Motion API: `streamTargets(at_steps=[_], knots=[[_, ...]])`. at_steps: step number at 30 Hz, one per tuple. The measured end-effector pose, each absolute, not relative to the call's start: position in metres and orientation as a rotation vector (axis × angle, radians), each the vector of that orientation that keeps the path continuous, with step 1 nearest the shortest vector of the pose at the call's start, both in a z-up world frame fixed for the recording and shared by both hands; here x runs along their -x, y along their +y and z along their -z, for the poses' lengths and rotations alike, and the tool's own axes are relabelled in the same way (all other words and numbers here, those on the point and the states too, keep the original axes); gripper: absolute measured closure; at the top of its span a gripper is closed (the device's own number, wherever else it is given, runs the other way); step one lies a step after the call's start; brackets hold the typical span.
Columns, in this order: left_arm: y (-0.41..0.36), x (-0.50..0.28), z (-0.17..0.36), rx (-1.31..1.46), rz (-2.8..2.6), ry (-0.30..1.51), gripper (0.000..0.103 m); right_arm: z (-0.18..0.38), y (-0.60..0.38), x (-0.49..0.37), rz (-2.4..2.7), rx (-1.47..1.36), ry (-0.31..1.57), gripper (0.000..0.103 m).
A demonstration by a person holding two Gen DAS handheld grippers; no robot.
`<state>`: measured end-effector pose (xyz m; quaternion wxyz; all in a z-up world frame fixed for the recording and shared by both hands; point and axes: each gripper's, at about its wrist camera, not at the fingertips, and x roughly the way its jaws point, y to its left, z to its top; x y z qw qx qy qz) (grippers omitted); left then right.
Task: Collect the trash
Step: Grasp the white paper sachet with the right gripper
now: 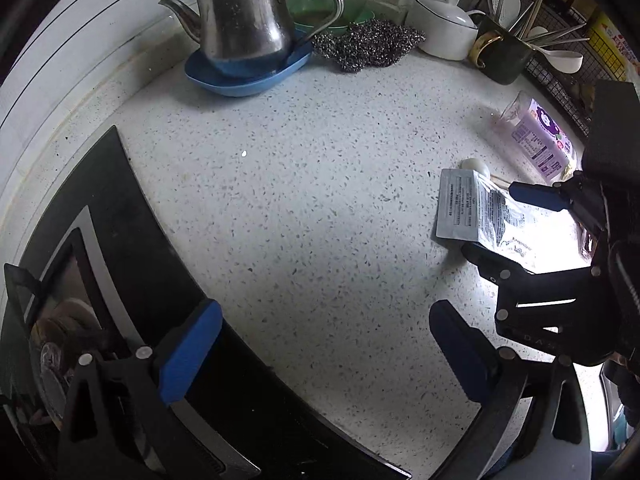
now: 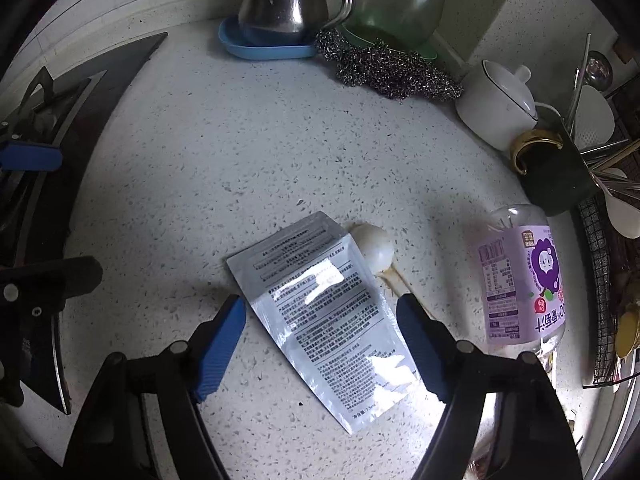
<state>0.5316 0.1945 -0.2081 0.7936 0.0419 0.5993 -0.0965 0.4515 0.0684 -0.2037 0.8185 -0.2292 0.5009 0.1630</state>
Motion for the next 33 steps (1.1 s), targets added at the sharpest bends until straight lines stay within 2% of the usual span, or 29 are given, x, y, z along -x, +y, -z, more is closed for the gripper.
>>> streamTargets(at_steps=[3, 5, 6, 7, 8, 17, 29, 33], knots=[[0.194, -0.531, 0.209, -0.097, 0.221, 1.291, 0.0, 0.202, 0.067, -0.454, -0.367, 0.443, 1.075, 0.043], [0.195, -0.53, 0.208, -0.09, 0.228, 1.293, 0.0, 0.2, 0.067, -0.453, -0.377, 0.428, 1.077, 0.06], [0.196, -0.528, 0.208, -0.087, 0.229, 1.295, 0.0, 0.199, 0.068, -0.452, -0.385, 0.431, 1.074, 0.065], [0.197, -0.527, 0.208, -0.087, 0.228, 1.296, 0.0, 0.199, 0.068, -0.452, -0.395, 0.425, 1.078, 0.083], [0.197, -0.526, 0.207, -0.088, 0.228, 1.297, 0.0, 0.198, 0.068, -0.451, -0.392, 0.42, 1.08, 0.092], [0.189, -0.525, 0.192, -0.088, 0.293, 1.277, 0.0, 0.179, 0.049, -0.441, -0.383, 0.307, 1.075, 0.101], [0.139, -0.547, 0.165, -0.172, 0.432, 1.24, 0.0, 0.119, -0.009, -0.401, -0.283, 0.152, 1.019, 0.103], [0.122, -0.564, 0.164, -0.187, 0.485, 1.24, 0.0, 0.115, -0.029, -0.399, -0.227, 0.079, 1.032, 0.103]])
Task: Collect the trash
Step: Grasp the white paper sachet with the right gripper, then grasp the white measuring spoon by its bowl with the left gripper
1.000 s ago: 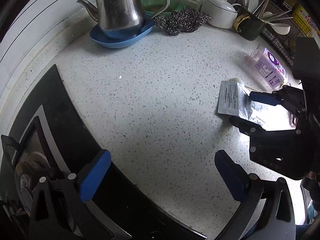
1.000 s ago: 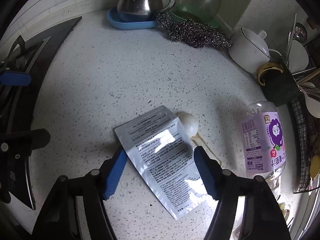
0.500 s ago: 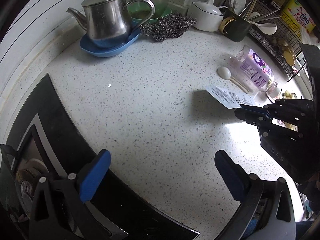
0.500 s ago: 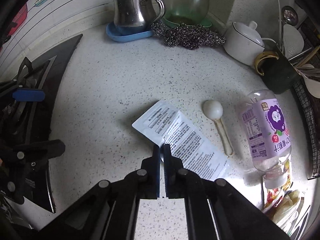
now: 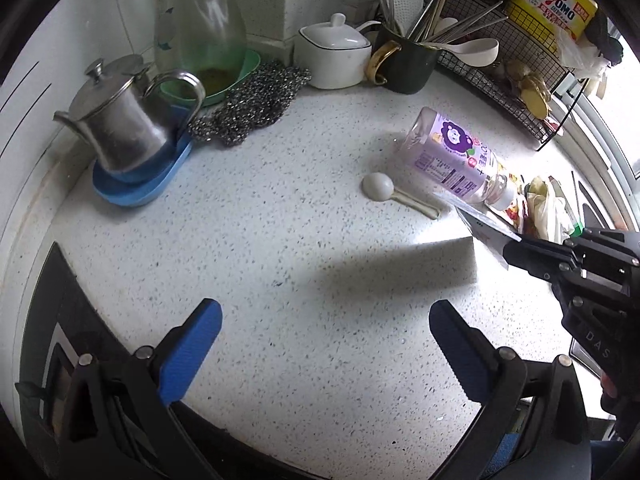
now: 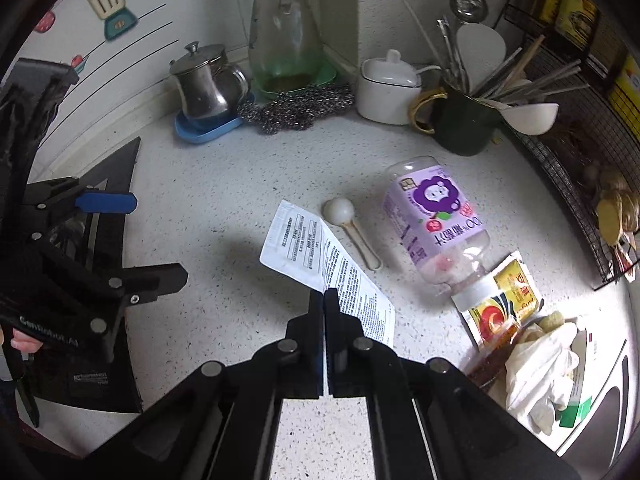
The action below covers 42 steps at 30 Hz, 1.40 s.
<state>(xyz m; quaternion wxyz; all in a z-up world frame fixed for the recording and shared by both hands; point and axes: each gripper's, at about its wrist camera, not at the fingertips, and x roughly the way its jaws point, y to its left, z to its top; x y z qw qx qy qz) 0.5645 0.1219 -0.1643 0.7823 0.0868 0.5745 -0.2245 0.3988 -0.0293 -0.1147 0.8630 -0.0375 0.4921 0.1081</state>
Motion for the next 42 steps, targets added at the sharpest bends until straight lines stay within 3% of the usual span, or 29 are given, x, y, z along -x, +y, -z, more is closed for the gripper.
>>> streamTargets(at_steps=[23, 27, 34, 36, 40, 42], knots=[[0.005, -0.636, 0.233, -0.709, 0.92, 1.135, 0.001, 0.135, -0.086, -0.417, 0.016, -0.185, 1.119, 0.103], [-0.004, -0.639, 0.242, -0.747, 0.958, 1.133, 0.015, 0.135, -0.086, -0.417, 0.019, -0.194, 1.122, 0.103], [-0.01, -0.632, 0.242, -0.733, 1.032, 1.102, 0.03, 0.135, -0.093, -0.414, 0.032, -0.21, 1.124, 0.103], [-0.006, -0.628, 0.239, -0.731, 1.039, 1.095, 0.043, 0.137, -0.094, -0.413, 0.037, -0.217, 1.125, 0.103], [0.002, -0.618, 0.233, -0.734, 1.035, 1.108, 0.058, 0.138, -0.092, -0.413, 0.037, -0.22, 1.129, 0.103], [0.005, -0.612, 0.23, -0.729, 1.03, 1.116, 0.073, 0.138, -0.092, -0.414, 0.037, -0.221, 1.126, 0.103]])
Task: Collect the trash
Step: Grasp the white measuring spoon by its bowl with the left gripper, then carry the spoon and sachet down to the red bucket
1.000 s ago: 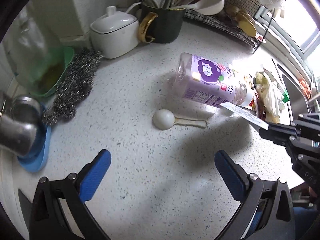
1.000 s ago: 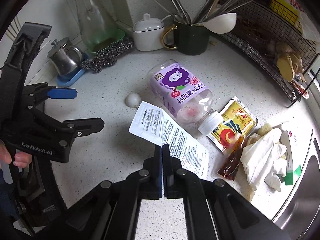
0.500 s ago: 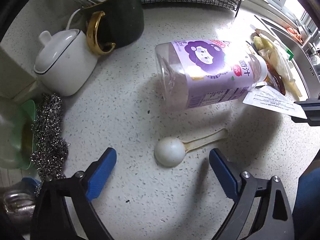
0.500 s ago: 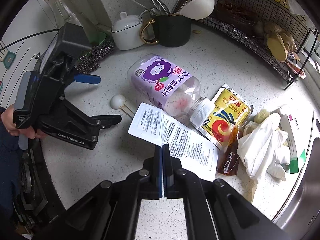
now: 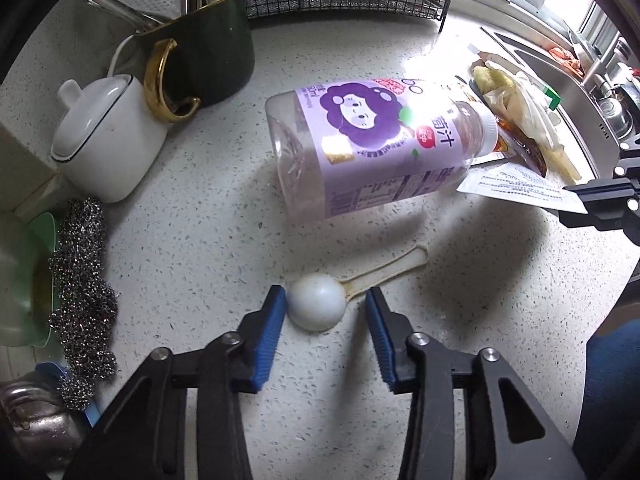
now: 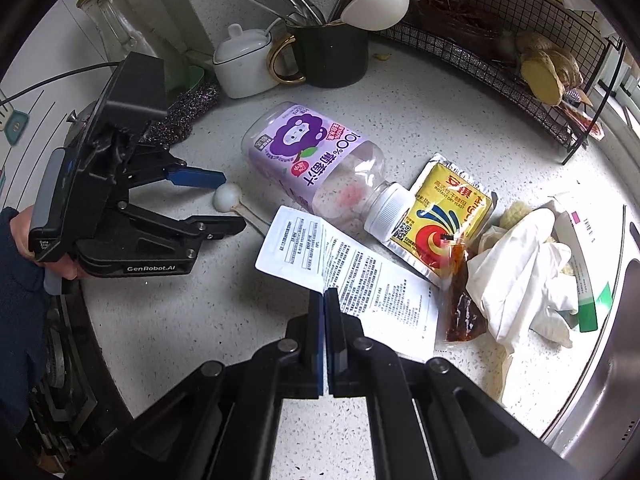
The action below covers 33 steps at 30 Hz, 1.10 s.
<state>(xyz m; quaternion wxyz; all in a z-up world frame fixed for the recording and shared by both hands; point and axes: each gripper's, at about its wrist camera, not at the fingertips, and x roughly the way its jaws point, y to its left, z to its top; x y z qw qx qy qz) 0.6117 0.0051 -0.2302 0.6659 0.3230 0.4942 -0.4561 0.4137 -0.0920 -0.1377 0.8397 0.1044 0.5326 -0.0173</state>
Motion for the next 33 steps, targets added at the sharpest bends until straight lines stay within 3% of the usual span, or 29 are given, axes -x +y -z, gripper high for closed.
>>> streamTargets(at_steps=[10, 33], knots=[[0.025, -0.597, 0.225, -0.672, 0.982, 1.192, 0.075, 0.139, -0.086, -0.408, 0.041, -0.212, 1.12, 0.103], [0.088, -0.484, 0.122, -0.496, 0.683, 1.222, 0.075, 0.093, -0.061, -0.344, -0.178, -0.093, 1.011, 0.103]])
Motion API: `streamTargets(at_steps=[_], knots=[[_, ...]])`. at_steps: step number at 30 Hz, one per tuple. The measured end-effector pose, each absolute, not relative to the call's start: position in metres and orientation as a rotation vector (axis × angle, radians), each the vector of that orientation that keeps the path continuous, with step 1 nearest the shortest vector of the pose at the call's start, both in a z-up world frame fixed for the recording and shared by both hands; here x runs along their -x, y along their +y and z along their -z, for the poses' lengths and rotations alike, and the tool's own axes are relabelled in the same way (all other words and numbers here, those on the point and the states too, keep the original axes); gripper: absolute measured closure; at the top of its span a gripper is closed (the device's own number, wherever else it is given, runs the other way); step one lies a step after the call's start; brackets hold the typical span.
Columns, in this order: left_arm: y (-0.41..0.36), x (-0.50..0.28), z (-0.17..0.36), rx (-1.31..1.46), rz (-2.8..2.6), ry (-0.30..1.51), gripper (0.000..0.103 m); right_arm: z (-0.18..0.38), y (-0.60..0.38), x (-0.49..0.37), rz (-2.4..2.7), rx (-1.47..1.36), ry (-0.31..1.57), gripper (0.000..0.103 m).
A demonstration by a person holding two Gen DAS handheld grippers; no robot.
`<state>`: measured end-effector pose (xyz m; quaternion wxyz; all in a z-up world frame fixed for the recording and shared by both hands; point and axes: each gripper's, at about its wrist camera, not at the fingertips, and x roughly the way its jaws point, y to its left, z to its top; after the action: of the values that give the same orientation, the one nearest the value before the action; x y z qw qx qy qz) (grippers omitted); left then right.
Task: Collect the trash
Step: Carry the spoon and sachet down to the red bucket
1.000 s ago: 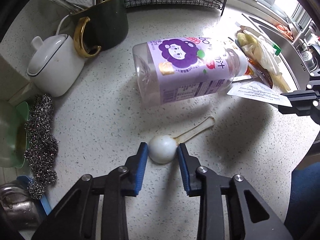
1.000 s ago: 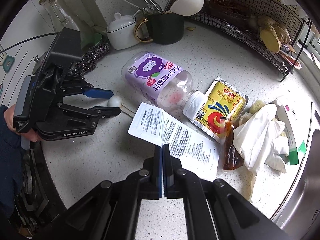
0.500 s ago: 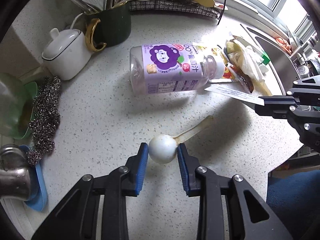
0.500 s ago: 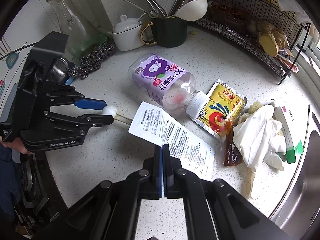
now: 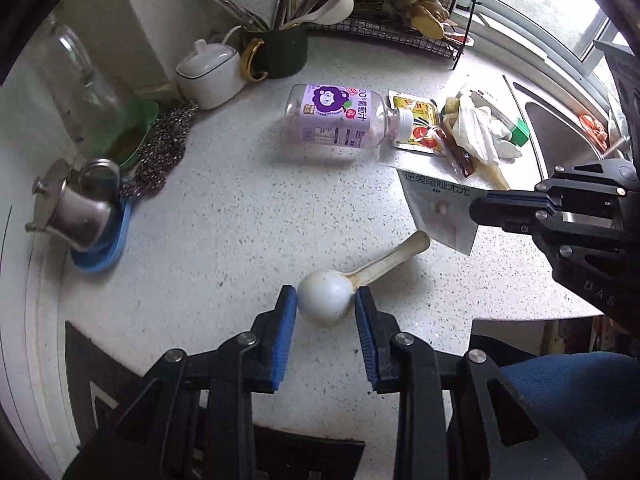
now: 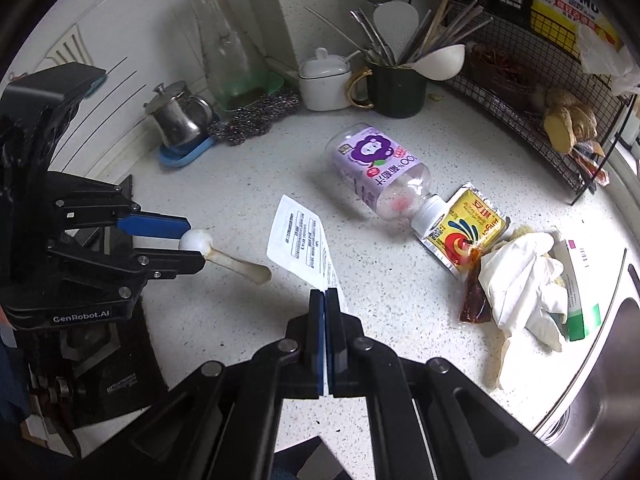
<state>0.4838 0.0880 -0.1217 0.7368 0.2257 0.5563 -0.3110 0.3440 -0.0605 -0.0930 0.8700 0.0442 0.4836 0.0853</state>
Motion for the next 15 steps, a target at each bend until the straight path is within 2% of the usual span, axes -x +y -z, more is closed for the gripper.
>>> streamTargets(at_steps=[8, 15], knots=[[0.105, -0.403, 0.095, -0.353, 0.416, 1.232, 0.075, 0.086, -0.054, -0.302, -0.419, -0.002, 0.976, 0.103], [0.1, -0.316, 0.098, -0.229, 0.236, 1.254, 0.075, 0.085, -0.051, -0.257, -0.607, 0.099, 0.963, 0.103]])
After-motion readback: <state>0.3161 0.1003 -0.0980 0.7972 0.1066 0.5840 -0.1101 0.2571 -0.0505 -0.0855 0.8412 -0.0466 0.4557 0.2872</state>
